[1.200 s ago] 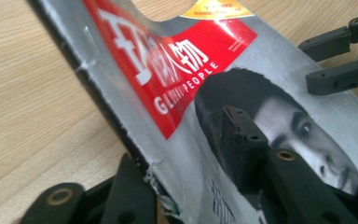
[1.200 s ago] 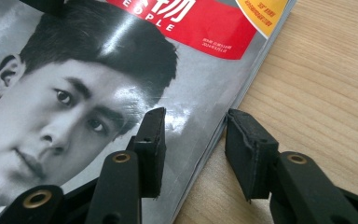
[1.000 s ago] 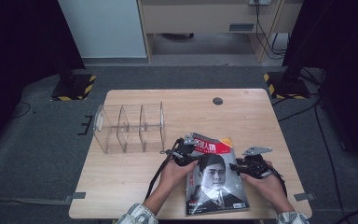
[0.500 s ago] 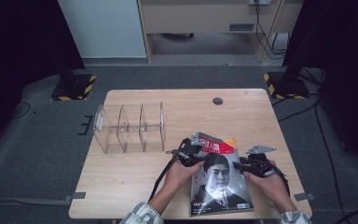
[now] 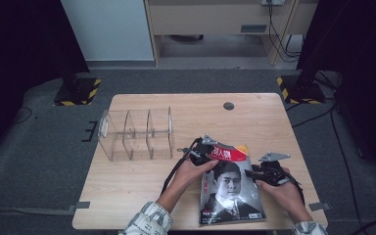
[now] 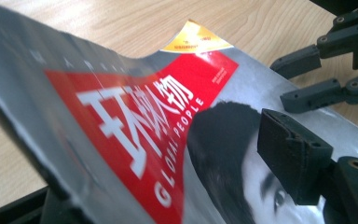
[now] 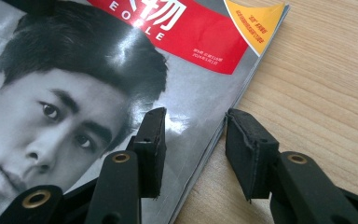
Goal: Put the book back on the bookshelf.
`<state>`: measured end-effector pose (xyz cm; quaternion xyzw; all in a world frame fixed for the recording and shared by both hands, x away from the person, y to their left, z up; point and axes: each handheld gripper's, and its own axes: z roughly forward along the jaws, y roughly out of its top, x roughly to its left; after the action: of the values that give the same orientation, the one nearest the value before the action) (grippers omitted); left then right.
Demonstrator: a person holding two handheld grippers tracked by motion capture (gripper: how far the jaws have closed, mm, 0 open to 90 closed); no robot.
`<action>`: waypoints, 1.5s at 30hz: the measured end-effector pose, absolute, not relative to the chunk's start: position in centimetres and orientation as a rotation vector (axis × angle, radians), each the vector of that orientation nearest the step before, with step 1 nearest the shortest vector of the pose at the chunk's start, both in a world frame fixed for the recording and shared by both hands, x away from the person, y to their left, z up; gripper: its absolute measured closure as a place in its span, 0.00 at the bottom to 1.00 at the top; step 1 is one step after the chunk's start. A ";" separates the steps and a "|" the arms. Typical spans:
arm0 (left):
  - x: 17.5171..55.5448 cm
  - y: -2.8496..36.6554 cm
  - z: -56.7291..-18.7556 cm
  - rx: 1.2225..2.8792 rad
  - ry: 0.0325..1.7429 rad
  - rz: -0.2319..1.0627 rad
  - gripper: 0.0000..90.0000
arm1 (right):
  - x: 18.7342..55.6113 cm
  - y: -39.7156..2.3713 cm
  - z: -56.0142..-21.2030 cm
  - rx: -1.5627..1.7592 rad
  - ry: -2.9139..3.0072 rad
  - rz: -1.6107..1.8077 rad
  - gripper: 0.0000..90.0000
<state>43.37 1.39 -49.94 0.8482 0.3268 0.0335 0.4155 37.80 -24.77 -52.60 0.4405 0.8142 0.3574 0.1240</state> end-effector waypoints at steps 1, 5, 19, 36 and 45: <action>43.5 1.4 -49.9 2.129 0.815 0.076 0.34 | 37.8 -24.8 -52.6 1.283 2.374 1.042 0.65; 43.9 1.2 -49.8 2.120 0.810 0.068 0.33 | 37.8 -24.8 -52.6 1.275 2.374 1.042 0.65; 44.3 0.6 -49.6 2.165 0.840 0.047 0.55 | 37.8 -24.8 -52.7 1.280 2.372 1.048 0.64; 44.3 0.8 -48.5 2.125 0.911 0.006 0.91 | 37.9 -25.3 -52.5 1.321 2.349 1.064 0.57; 43.8 0.8 -46.9 2.078 0.893 0.009 0.94 | 38.1 -27.5 -51.9 1.396 2.218 1.063 0.55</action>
<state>43.77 0.78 -46.89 0.8313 0.3573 0.0035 0.4257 38.07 -27.52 -51.95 0.4876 0.7747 0.3711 0.1563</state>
